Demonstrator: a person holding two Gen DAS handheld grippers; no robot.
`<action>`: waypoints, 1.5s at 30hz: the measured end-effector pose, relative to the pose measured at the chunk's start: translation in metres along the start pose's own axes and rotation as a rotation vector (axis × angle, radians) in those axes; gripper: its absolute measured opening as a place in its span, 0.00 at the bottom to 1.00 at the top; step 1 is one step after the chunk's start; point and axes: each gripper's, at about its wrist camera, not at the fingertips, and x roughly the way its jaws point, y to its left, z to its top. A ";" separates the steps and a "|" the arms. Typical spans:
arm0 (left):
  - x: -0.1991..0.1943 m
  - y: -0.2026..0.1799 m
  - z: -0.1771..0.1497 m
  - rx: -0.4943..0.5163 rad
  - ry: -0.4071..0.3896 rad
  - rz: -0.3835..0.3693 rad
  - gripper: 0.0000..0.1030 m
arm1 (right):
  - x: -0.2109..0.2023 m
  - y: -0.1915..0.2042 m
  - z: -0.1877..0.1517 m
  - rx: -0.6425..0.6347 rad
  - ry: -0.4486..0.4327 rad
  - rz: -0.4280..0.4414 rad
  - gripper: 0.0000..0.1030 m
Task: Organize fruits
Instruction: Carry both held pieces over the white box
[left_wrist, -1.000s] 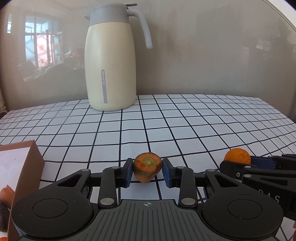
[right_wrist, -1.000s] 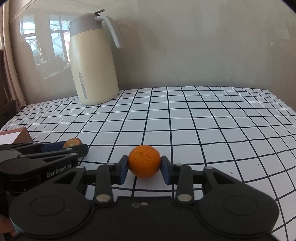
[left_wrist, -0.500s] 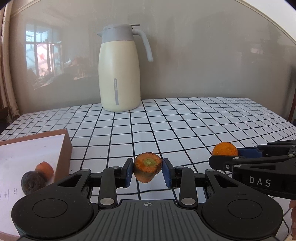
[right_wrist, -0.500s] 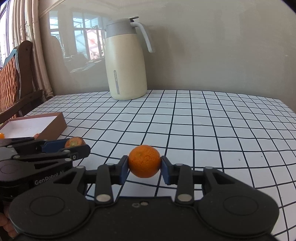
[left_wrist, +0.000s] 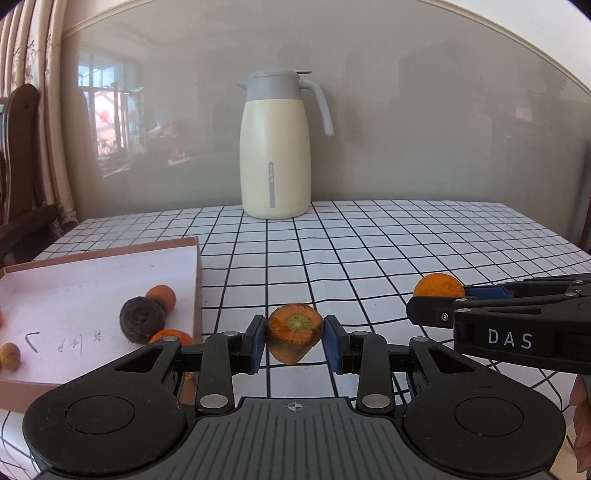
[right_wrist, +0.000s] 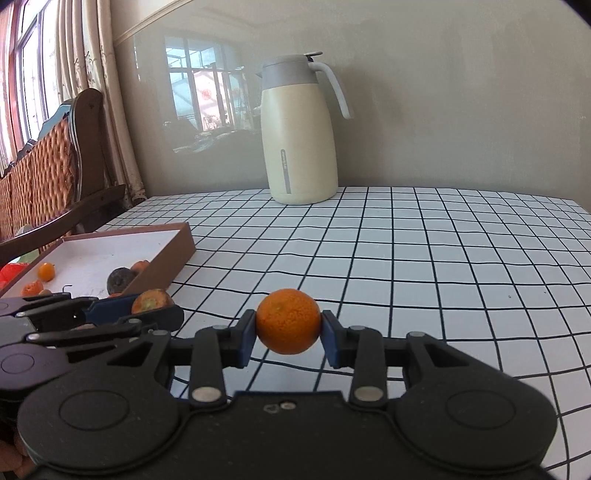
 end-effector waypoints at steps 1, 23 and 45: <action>-0.003 0.003 -0.001 -0.005 -0.003 0.006 0.33 | -0.001 0.005 0.000 -0.007 -0.004 0.009 0.28; -0.031 0.069 0.003 -0.114 -0.094 0.130 0.33 | 0.007 0.076 0.015 -0.082 -0.111 0.112 0.27; -0.038 0.159 0.008 -0.168 -0.113 0.323 0.33 | 0.033 0.130 0.024 -0.097 -0.167 0.193 0.27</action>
